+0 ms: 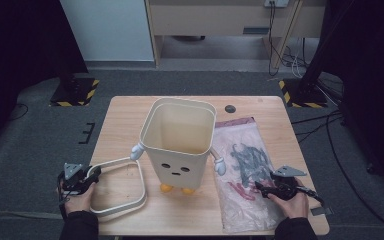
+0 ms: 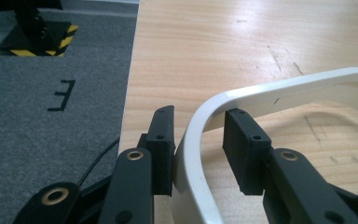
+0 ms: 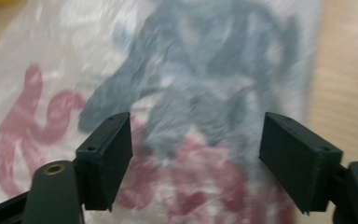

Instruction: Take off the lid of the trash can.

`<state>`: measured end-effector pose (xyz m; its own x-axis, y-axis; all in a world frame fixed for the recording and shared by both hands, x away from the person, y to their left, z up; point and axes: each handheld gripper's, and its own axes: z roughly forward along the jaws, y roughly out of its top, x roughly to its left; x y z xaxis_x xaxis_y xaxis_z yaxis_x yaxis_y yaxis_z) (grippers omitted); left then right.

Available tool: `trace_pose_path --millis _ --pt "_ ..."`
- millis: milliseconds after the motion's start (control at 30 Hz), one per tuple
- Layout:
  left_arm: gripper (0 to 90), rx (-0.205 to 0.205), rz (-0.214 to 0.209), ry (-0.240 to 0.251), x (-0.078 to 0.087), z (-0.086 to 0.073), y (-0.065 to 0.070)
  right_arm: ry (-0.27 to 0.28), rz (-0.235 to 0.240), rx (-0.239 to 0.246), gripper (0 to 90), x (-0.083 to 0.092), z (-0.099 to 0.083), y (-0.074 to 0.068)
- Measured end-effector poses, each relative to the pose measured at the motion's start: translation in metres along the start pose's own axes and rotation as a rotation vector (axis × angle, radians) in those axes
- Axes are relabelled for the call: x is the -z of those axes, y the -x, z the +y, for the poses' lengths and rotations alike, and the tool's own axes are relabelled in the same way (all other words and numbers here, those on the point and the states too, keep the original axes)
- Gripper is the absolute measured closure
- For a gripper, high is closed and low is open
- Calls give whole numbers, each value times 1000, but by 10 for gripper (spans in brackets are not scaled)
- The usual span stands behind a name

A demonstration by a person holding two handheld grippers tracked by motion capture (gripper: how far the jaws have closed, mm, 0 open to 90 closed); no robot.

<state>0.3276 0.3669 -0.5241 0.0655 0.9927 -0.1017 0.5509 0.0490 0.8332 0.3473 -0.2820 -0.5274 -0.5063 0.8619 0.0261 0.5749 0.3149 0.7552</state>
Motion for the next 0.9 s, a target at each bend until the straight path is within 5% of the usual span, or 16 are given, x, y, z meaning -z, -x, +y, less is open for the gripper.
trace_pose_path --millis 267,400,700,900 --pt "616 22 -33 -33 -2 -3 2 133 -63 -84 302 15 14 18" --pt "559 3 -66 -59 -6 -6 8 122 -67 -91 303 14 18 26" --pt "377 0 -127 -32 -7 -5 13 70 -63 -104 316 5 14 35" --pt "349 -1 -135 31 3 1 14 4 -57 -92 330 0 9 33"
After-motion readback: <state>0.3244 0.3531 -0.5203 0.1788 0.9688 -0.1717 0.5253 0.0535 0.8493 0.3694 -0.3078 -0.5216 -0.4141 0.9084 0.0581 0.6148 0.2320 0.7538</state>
